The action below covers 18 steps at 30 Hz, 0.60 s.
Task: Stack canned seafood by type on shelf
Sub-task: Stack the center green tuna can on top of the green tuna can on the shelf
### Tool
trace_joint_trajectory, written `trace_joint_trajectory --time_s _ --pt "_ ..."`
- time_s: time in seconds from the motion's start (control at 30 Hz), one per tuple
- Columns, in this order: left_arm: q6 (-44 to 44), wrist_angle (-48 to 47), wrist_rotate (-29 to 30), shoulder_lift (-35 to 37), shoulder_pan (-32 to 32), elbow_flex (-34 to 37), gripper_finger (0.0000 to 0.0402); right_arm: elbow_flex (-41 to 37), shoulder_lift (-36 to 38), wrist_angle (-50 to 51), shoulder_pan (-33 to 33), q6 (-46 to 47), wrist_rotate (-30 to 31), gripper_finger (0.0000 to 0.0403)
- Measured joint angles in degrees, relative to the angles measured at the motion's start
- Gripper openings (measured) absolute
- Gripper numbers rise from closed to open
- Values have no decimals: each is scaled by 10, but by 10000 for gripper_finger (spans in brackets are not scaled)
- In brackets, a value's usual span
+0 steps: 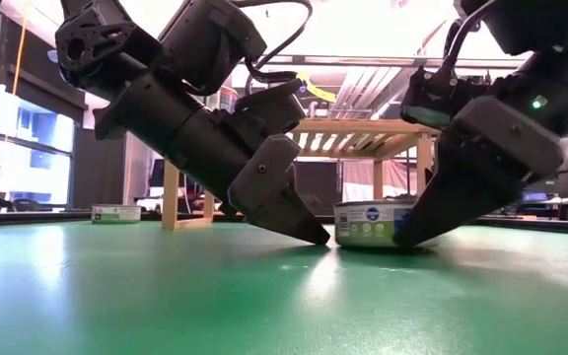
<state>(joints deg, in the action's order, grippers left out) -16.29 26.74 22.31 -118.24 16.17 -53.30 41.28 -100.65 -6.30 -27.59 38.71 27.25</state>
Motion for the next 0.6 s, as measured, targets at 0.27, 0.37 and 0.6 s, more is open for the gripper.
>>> trace_joint_trajectory --time_s 0.27,0.37,0.6 --pt "0 -5 2 1 0 0 0 60 13 168 7 8 -59 399" --pt "0 -7 2 1 1 0 0 102 13 244 8 -5 -75 399" --pt "0 -6 2 1 1 1 0 174 13 345 27 -52 -127 399"
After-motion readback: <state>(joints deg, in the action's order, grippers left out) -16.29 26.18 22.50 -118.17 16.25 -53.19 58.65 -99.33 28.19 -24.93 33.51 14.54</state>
